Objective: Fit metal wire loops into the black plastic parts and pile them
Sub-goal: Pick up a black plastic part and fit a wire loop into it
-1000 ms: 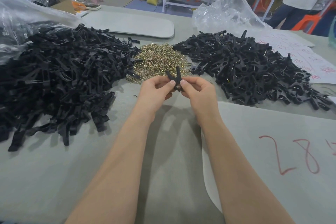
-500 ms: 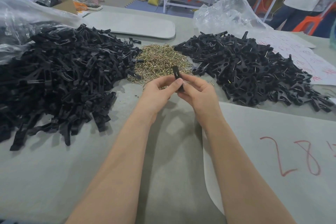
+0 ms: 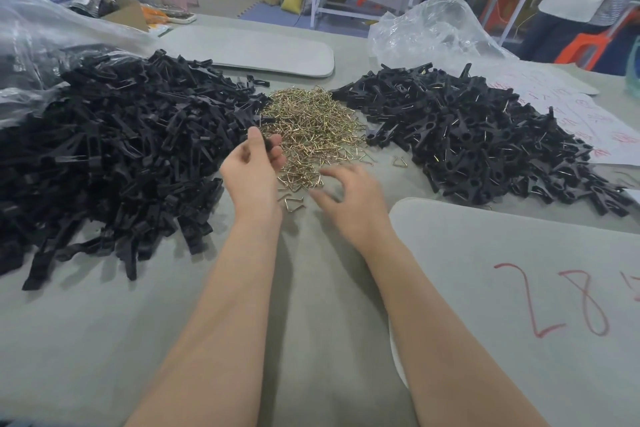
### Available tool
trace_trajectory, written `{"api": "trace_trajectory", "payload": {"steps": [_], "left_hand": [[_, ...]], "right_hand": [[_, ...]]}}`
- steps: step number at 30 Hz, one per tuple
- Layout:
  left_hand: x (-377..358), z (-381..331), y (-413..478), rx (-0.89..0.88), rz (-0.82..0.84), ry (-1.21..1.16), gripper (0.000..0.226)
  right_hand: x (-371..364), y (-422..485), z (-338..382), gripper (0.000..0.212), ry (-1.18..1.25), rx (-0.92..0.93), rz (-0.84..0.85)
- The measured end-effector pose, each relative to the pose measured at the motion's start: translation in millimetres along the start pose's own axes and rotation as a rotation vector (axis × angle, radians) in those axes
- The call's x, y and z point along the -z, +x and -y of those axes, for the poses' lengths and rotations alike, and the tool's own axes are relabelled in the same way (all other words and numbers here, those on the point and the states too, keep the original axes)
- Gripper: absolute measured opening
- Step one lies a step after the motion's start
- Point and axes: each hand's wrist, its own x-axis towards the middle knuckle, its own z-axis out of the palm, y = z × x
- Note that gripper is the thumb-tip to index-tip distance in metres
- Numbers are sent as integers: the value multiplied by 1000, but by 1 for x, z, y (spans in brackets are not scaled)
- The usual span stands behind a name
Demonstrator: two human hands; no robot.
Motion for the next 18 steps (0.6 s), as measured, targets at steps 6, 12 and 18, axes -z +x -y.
{"api": "trace_trajectory", "payload": {"steps": [6, 12, 18], "left_hand": [[-1, -2, -3, 57, 50, -58, 18], [-2, -4, -5, 102, 58, -125, 19], [-2, -3, -5, 143, 102, -51, 23]], "right_hand": [[-17, 13, 12, 34, -291, -41, 17], [-15, 23, 13, 16, -123, -71, -22], [6, 26, 6, 14, 427, -234, -69]]}}
